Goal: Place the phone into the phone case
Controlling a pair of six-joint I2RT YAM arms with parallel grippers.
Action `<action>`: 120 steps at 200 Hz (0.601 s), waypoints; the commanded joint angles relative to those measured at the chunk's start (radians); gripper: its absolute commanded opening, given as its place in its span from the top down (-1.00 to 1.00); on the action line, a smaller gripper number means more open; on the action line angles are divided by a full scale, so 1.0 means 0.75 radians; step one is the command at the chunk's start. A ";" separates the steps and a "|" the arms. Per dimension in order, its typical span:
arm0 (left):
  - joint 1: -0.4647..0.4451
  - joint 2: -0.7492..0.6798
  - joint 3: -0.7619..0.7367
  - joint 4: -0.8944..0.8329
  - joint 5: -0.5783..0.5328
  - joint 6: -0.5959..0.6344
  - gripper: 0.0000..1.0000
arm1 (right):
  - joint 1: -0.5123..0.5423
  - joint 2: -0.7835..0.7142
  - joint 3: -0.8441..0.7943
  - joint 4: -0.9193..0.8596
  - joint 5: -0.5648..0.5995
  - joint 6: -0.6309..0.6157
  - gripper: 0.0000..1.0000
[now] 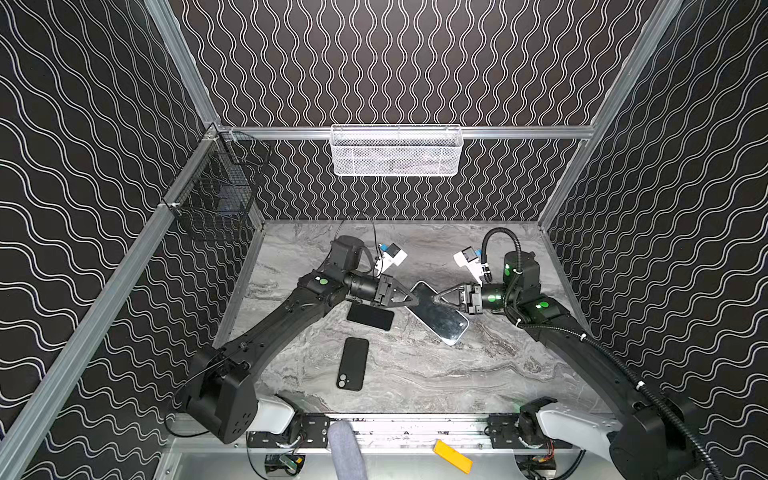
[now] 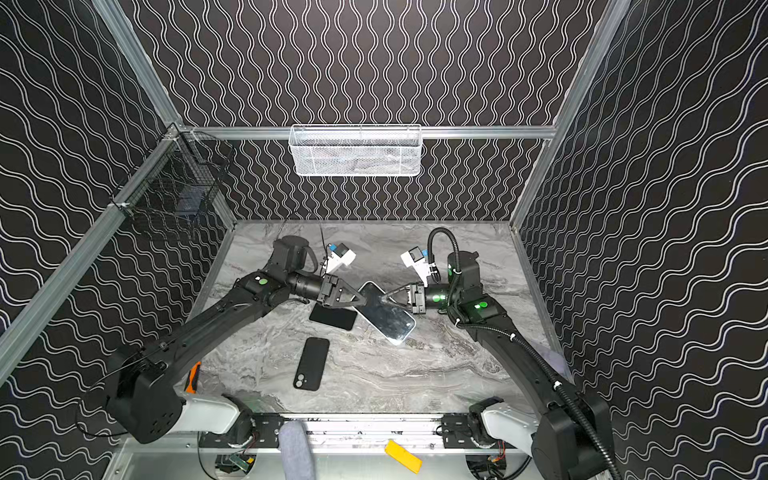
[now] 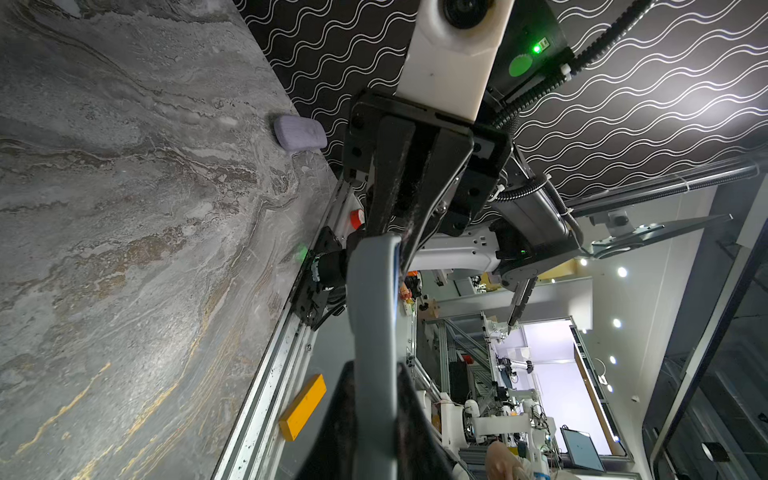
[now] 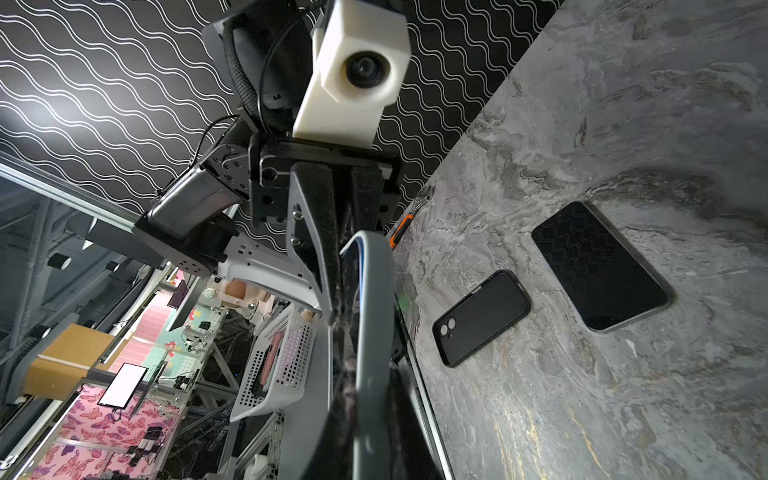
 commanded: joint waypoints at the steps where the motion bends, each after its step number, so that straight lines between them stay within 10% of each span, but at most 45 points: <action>1: 0.006 0.000 0.011 0.099 -0.108 -0.044 1.00 | 0.008 -0.002 0.017 -0.001 0.078 0.005 0.95; 22: 0.012 -0.010 -0.006 0.121 -0.126 -0.067 0.99 | 0.008 -0.012 0.020 0.007 0.145 0.045 1.00; 52: 0.017 -0.025 -0.012 0.117 -0.161 -0.068 -0.03 | 0.000 -0.026 0.024 0.022 0.224 0.103 1.00; 120: 0.083 -0.140 -0.068 0.081 -0.368 -0.068 -0.90 | -0.054 0.002 0.045 -0.104 0.467 0.191 1.00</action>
